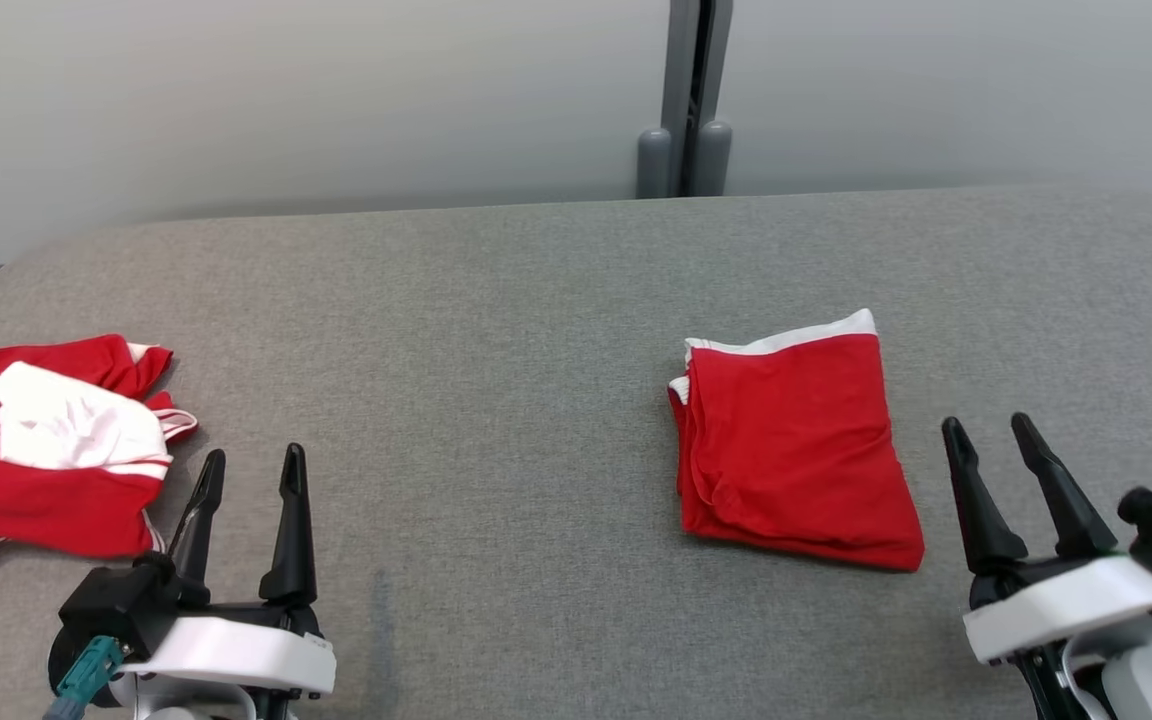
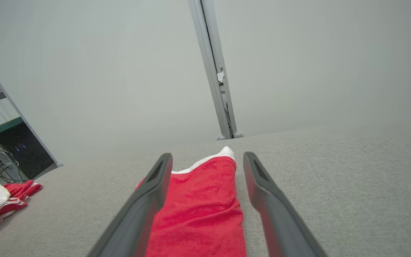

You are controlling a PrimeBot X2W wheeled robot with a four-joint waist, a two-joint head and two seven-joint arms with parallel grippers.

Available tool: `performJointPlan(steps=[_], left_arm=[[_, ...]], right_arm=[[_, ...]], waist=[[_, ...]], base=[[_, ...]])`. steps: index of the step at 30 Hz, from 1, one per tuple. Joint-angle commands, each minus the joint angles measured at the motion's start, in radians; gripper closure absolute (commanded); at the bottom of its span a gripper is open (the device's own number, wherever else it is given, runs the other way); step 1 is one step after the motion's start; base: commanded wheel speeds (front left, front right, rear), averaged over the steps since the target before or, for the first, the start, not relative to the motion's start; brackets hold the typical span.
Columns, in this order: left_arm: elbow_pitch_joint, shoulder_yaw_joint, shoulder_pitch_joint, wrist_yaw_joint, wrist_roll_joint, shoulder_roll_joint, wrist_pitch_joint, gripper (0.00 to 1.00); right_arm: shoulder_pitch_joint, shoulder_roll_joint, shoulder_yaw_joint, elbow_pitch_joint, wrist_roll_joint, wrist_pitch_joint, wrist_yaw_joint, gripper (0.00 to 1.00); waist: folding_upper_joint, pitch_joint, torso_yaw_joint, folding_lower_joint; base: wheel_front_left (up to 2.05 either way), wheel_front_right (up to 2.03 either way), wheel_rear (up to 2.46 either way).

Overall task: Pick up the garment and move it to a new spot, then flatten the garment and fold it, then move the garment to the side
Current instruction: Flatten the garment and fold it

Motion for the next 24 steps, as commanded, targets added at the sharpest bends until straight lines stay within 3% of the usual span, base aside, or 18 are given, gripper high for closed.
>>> performJointPlan(steps=[1,11,24], left_arm=[[-0.001,0.007,0.016,-0.005,0.008,0.004,0.000,0.00],[0.010,0.051,0.036,-0.010,0.088,0.004,0.000,0.00],[0.027,0.091,0.090,-0.019,0.149,0.004,0.000,0.00]], right_arm=[[0.032,0.009,-0.022,-0.024,-0.019,-0.005,0.000,0.00],[0.172,0.071,-0.146,-0.140,-0.105,-0.005,0.000,0.00],[0.237,0.106,-0.182,-0.171,-0.138,-0.005,0.000,0.00]], waist=[[0.0000,-0.006,-0.012,0.0000],[0.0000,-0.022,-0.043,0.0000],[0.0000,-0.058,-0.047,0.0000]], base=[[0.00,0.00,0.00],[0.00,0.00,0.00],[0.00,0.00,0.00]])
